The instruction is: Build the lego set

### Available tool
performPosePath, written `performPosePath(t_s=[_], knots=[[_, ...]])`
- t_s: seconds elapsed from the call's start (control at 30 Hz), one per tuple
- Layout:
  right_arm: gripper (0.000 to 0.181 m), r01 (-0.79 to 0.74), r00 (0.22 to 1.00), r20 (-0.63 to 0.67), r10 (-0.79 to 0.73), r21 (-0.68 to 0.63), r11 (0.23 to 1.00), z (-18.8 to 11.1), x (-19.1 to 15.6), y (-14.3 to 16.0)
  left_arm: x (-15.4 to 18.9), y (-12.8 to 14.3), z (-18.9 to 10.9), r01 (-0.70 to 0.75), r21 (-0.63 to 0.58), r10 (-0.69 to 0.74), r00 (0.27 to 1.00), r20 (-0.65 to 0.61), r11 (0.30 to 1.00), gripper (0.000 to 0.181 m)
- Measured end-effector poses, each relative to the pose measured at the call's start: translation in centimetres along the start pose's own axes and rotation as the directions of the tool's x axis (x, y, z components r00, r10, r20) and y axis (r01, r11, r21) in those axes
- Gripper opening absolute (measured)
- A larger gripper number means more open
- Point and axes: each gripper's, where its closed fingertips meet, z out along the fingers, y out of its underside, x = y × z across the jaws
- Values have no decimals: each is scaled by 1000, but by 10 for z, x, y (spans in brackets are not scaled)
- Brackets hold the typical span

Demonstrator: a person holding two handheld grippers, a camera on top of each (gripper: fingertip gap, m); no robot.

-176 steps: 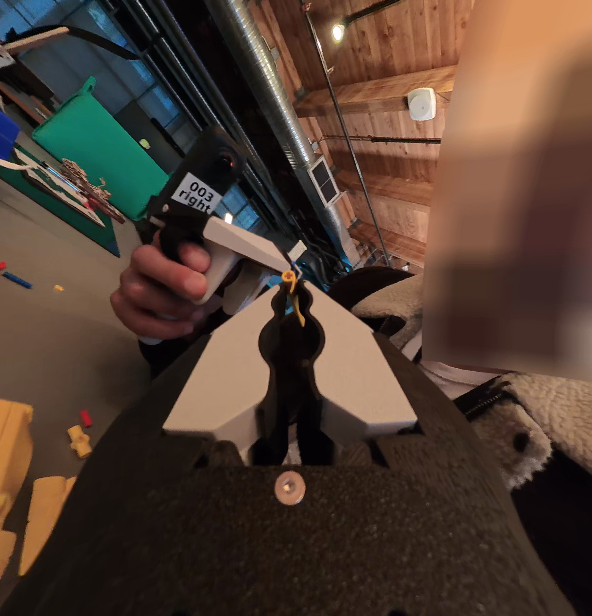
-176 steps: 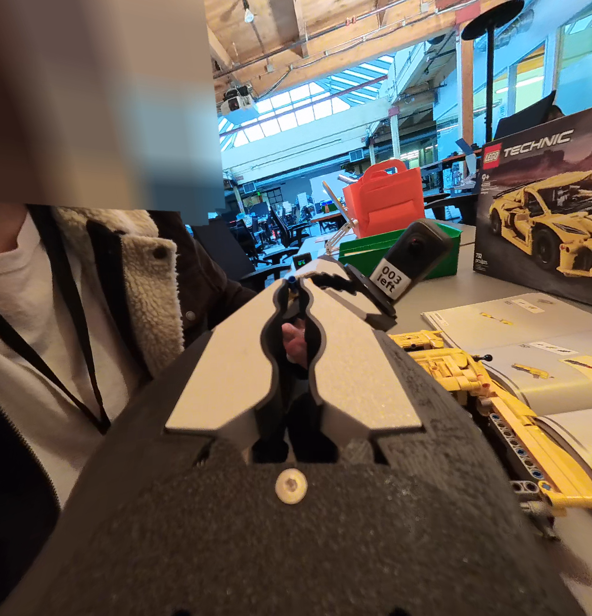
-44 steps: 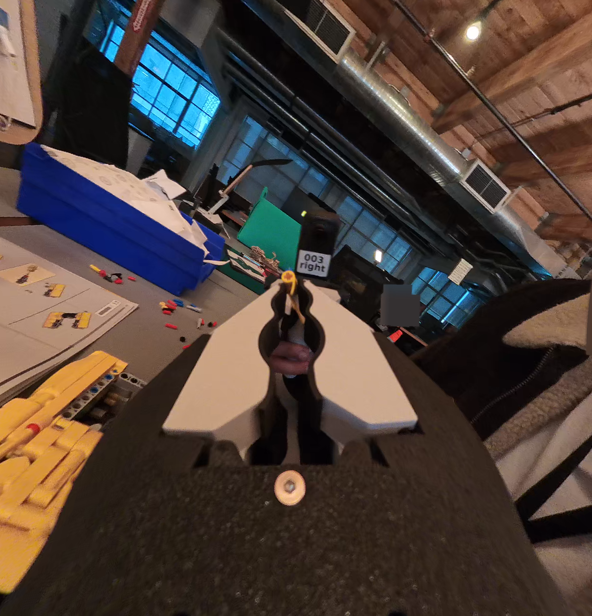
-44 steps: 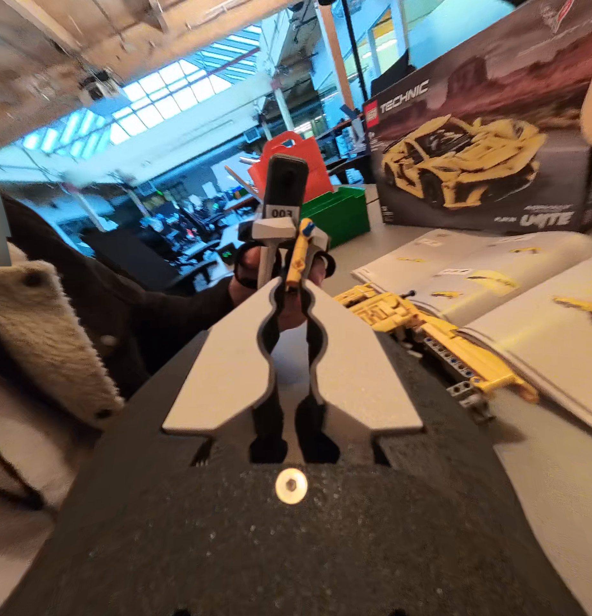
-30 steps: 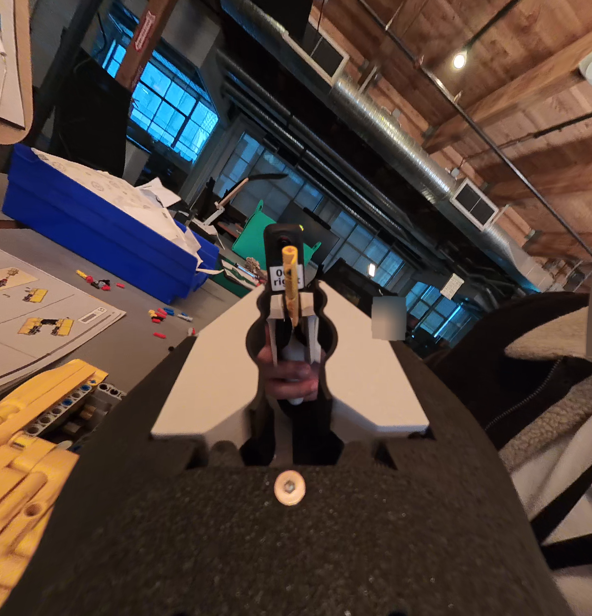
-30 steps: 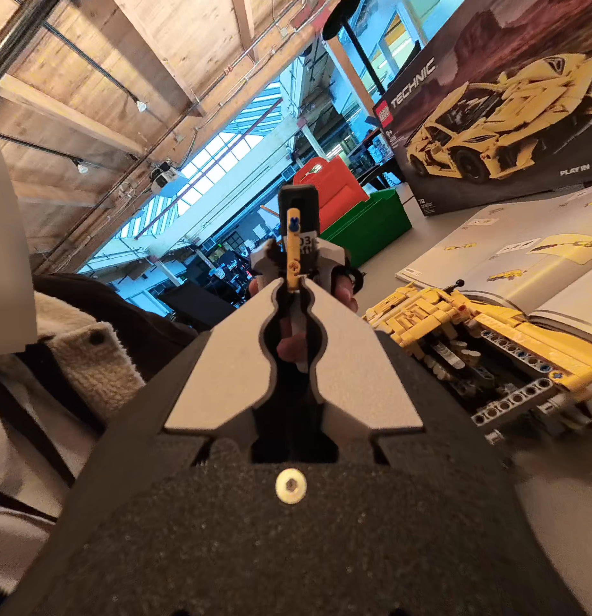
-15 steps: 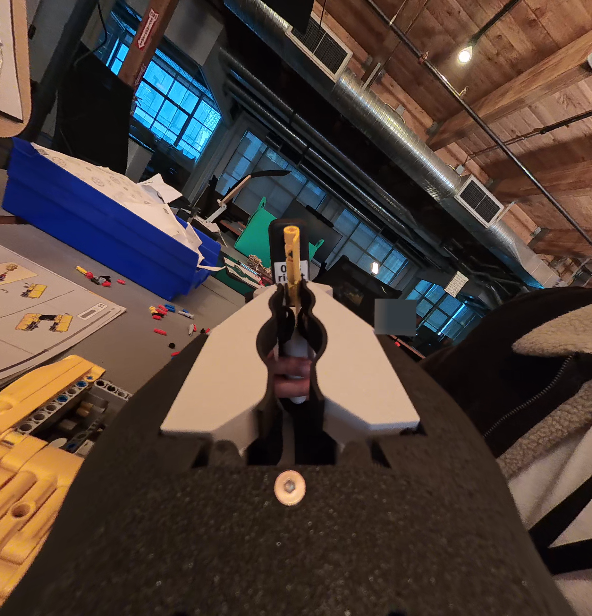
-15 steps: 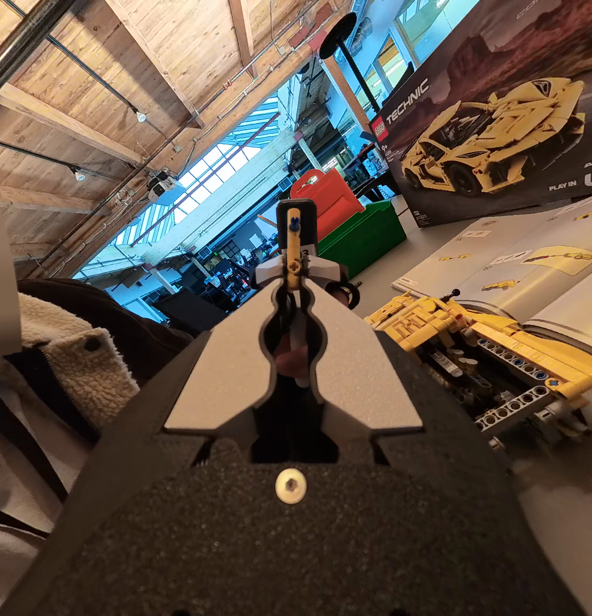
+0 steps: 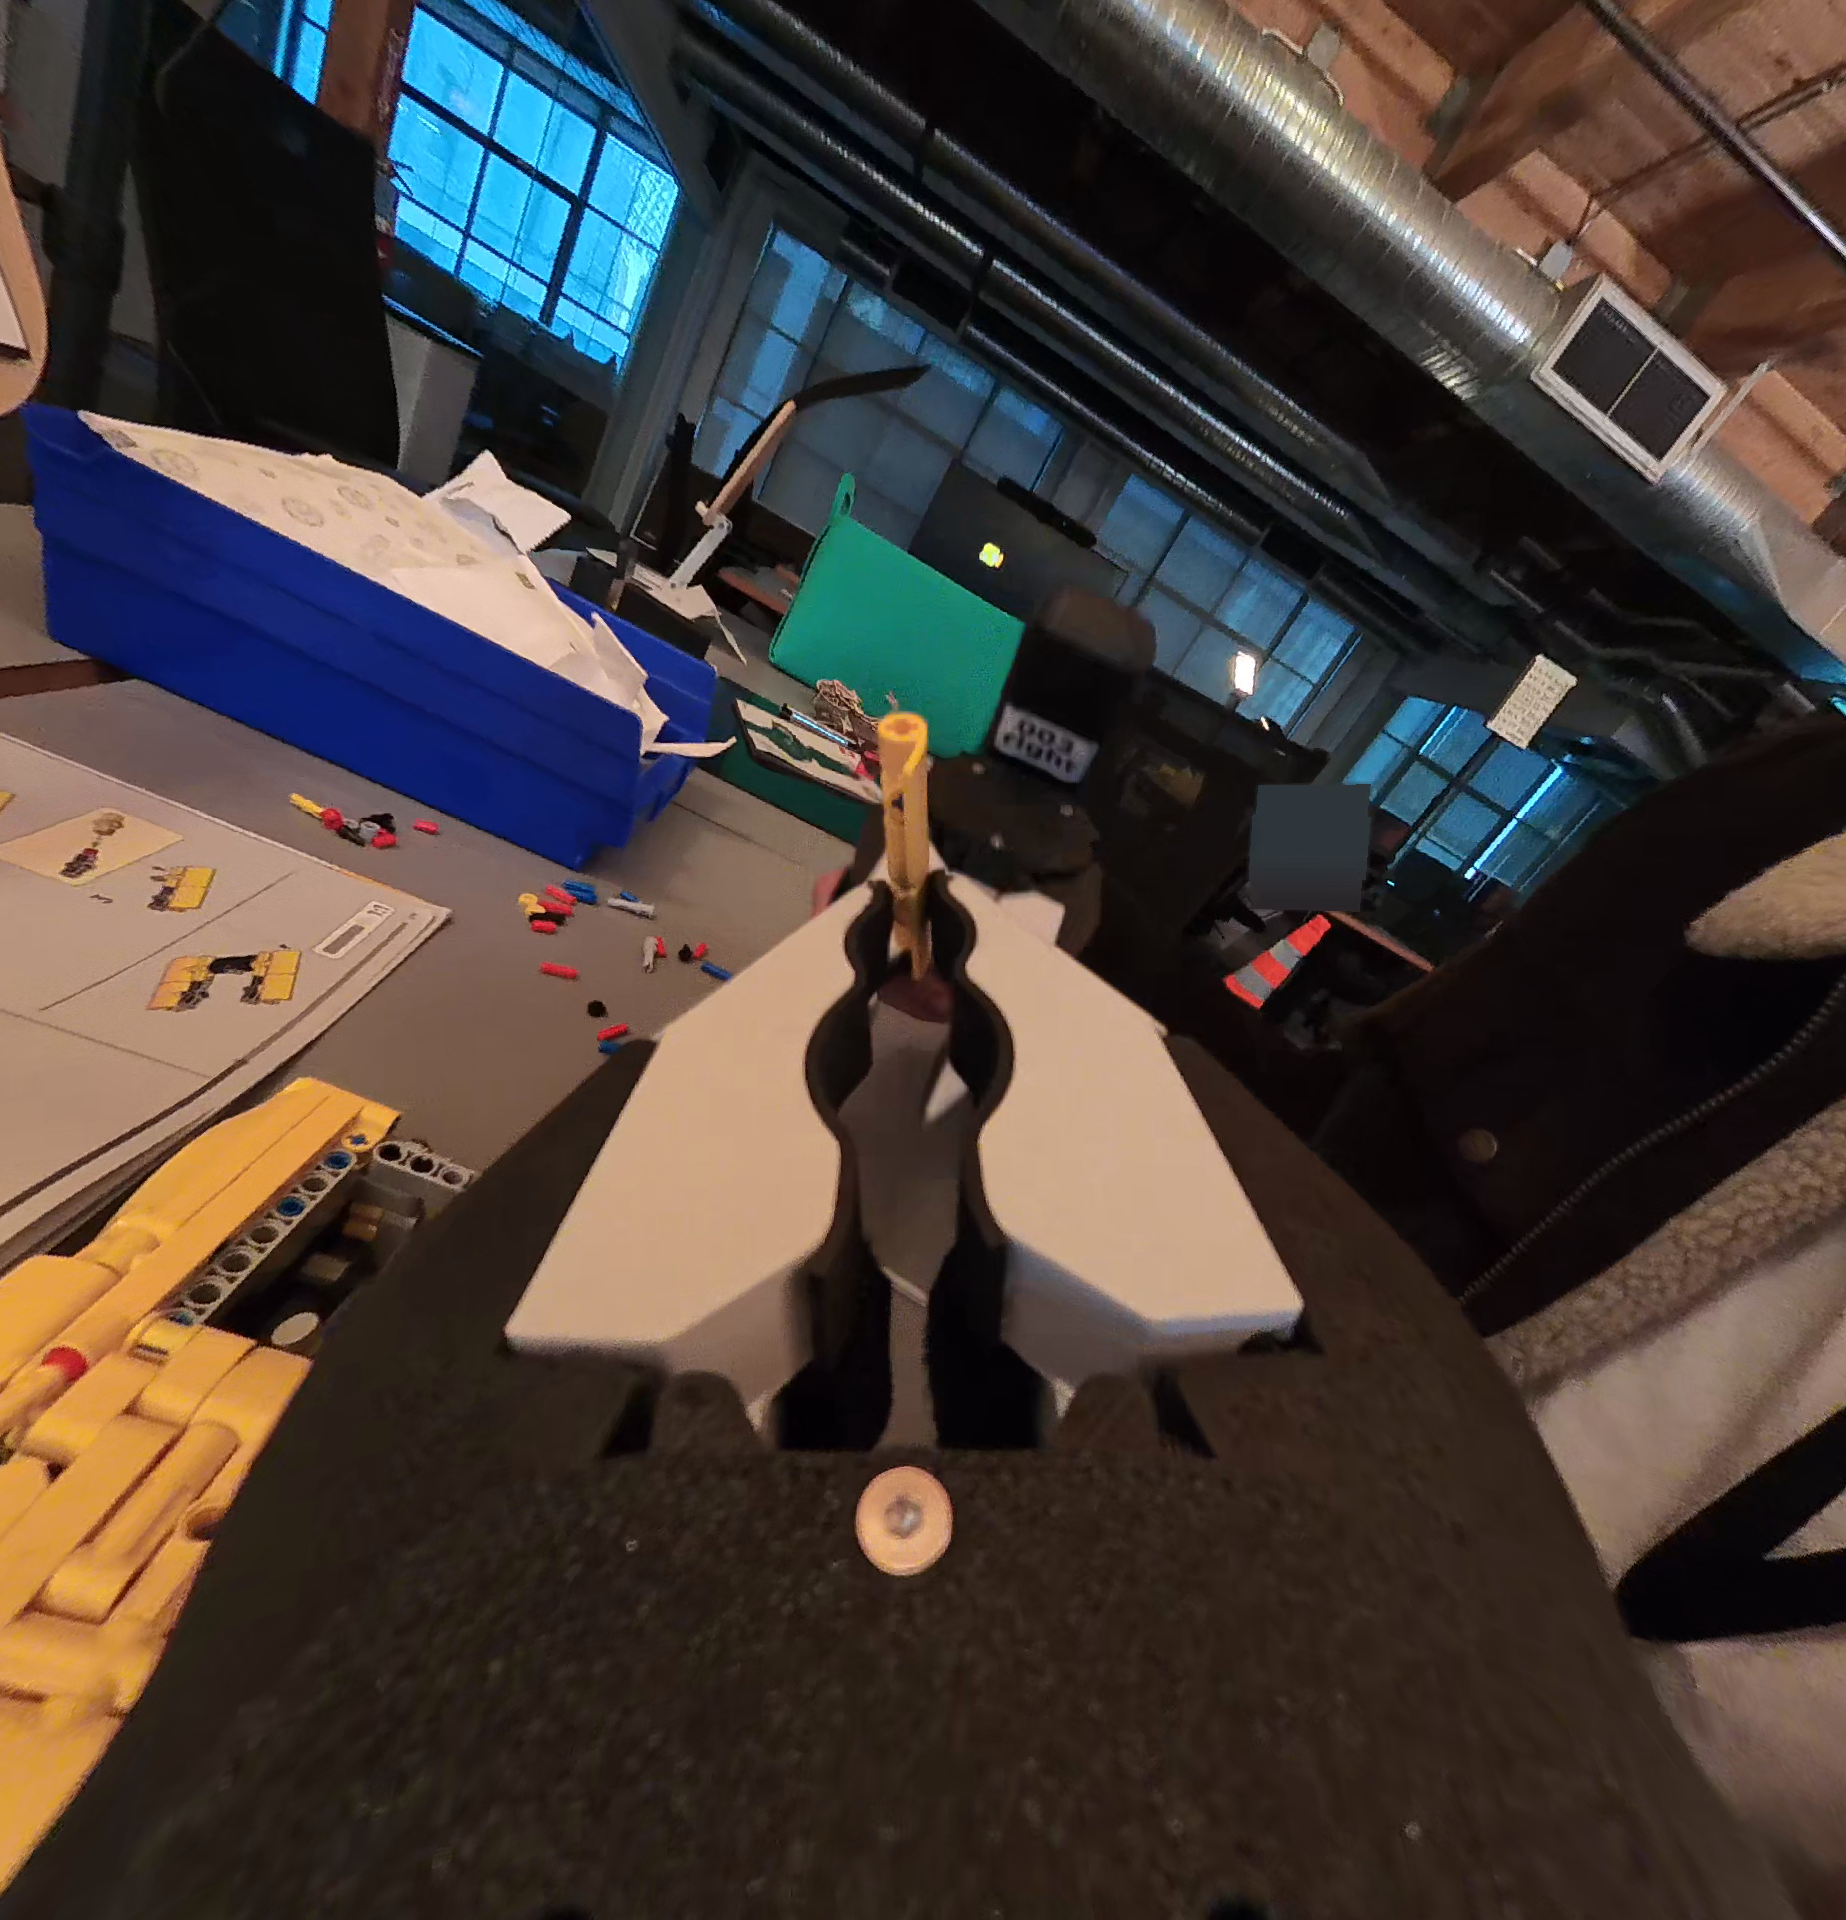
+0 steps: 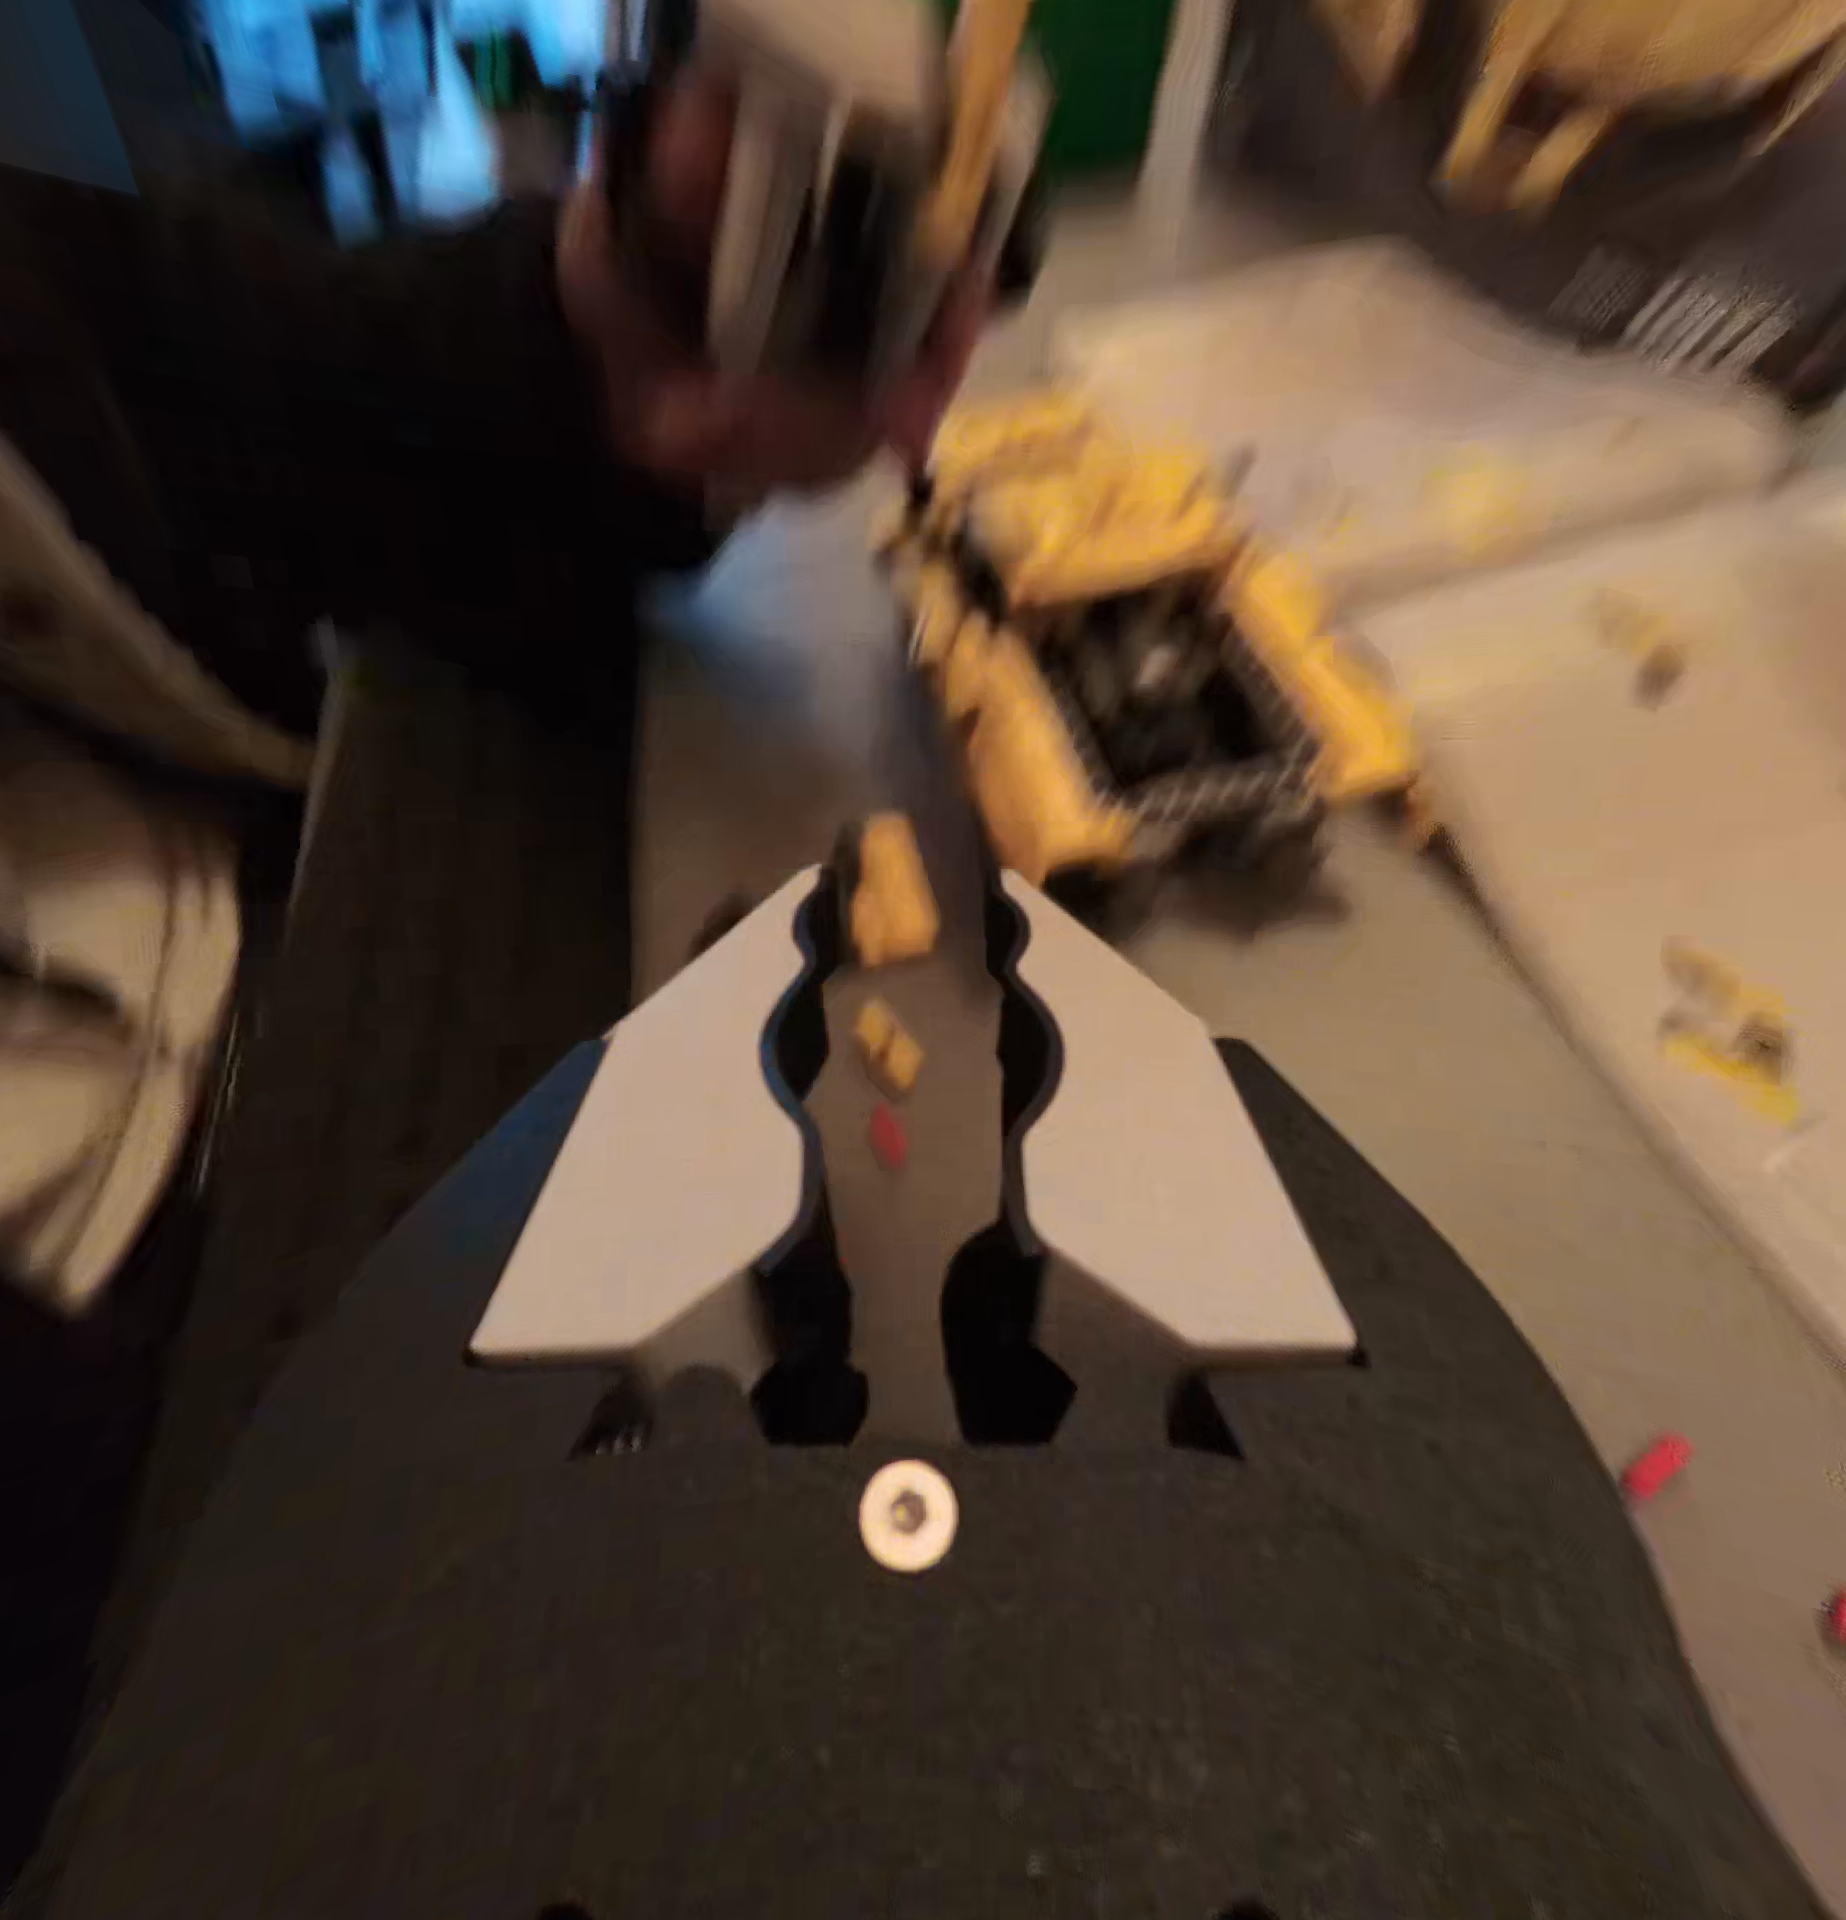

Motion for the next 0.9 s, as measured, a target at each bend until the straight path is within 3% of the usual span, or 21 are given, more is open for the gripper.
performPosePath(t_s=[0.07,0.17,0.3,0.43,0.57,0.63,0.9], knots=[[28,51,997,72,-39,-170,984,-1,-19,48,1,3,1,10,-8,-10,1000,-12,1000,6],[30,161,983,125,-135,-228,960,0,-29,85,4,7,4,34,-23,-35,998,-43,999,6],[30,317,929,264,-259,-208,925,1,-38,87,6,15,8,23,-54,-26,998,-58,998,6],[25,454,840,428,-334,-216,864,5,-41,93,25,23,9,69,-103,-90,973,-213,992,7],[21,542,765,515,-387,-190,818,14,-44,99,30,21,6,110,-100,-134,949,-285,989,6],[5,540,761,513,-397,-162,826,17,-44,99,31,22,5,101,-109,-129,948,-292,989,7],[4,463,835,431,-343,-212,861,17,-45,99,22,20,5,125,-83,-142,957,-253,989,6]])
